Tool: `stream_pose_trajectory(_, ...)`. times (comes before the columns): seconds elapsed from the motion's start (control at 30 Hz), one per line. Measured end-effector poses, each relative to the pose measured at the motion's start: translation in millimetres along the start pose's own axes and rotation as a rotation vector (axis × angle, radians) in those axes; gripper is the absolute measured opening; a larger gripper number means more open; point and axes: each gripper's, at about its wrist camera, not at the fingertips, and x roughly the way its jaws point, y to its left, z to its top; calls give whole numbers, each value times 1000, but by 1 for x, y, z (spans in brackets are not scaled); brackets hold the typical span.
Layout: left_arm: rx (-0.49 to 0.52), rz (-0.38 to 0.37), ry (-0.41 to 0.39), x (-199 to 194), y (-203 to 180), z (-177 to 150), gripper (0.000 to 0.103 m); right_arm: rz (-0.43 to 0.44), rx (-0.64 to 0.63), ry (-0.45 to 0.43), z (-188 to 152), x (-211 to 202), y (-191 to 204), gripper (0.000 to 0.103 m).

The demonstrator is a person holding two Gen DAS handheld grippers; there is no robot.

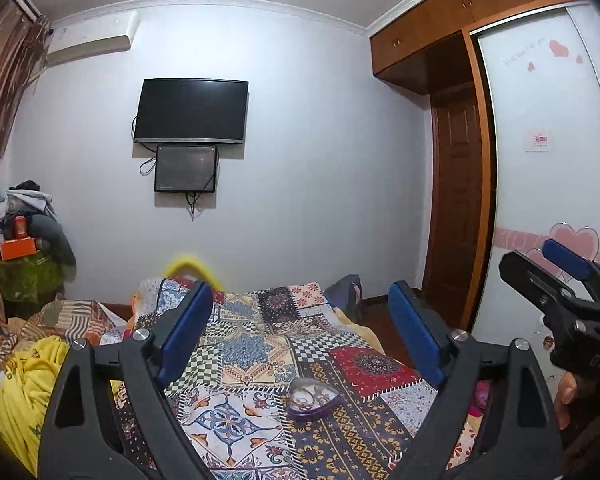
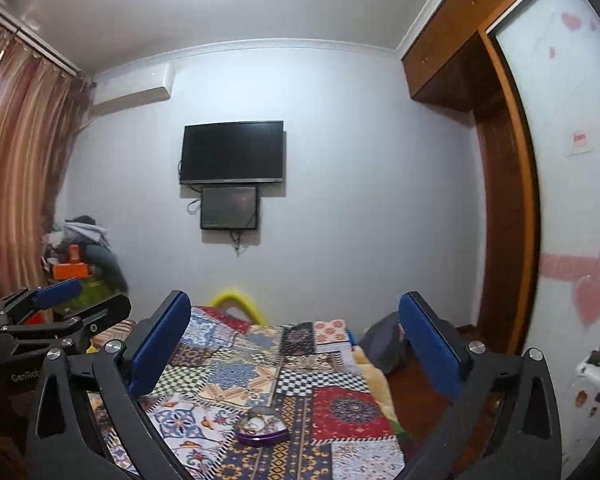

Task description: Organize jewelry

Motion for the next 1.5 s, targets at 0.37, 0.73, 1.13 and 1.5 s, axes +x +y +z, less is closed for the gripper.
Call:
stream_pose_trajectory(0.37,-6,14,5,-4,2,-4,90,13,-7,35,-5,-5,-3,103)
stream_pose_trajectory(0.73,-24,16,16,-2,7,-7,90,29,8,62,-9,-9,-6,103)
stream_pose_trajectory(1.13,-27,14,30,3,6,-11,90,36,26,78,-4,-10,-9,103)
stream_pose_trajectory(1.5,-45,12,43,5,10,-14,90,38,26,86,-3,-9,-9,103)
